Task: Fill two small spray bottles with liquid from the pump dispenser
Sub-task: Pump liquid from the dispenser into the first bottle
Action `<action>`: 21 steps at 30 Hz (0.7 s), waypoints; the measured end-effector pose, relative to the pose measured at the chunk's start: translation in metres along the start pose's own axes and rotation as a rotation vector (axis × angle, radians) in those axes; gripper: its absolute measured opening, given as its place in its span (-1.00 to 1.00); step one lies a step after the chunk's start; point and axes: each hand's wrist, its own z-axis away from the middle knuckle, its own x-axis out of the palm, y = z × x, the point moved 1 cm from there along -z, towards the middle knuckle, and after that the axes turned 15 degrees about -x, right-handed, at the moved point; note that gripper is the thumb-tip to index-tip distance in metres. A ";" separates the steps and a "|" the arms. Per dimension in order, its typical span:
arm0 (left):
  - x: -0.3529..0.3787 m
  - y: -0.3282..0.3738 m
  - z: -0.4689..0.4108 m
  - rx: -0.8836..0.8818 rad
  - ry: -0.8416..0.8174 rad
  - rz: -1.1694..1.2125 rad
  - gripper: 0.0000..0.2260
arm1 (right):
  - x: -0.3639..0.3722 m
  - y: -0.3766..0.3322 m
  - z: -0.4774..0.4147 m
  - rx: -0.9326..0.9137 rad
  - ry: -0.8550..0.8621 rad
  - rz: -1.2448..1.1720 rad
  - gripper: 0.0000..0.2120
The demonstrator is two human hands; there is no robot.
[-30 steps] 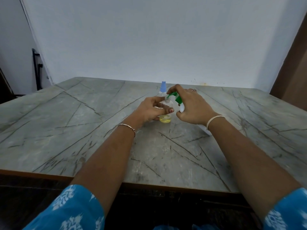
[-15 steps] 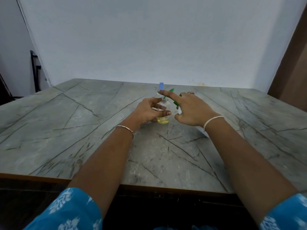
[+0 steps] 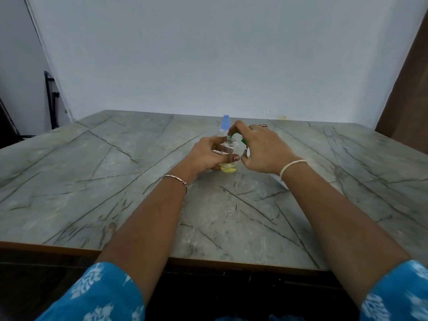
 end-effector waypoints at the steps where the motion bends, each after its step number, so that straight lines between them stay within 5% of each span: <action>1: 0.000 0.000 0.000 0.001 -0.002 0.005 -0.43 | 0.000 0.000 0.000 0.001 0.004 0.000 -0.47; 10: 0.000 0.001 0.001 -0.006 -0.010 0.019 -0.44 | -0.001 0.002 0.006 0.005 -0.021 -0.012 -0.32; 21: 0.000 0.001 0.000 -0.010 -0.008 0.012 -0.41 | 0.002 0.001 -0.001 0.049 -0.019 -0.007 -0.42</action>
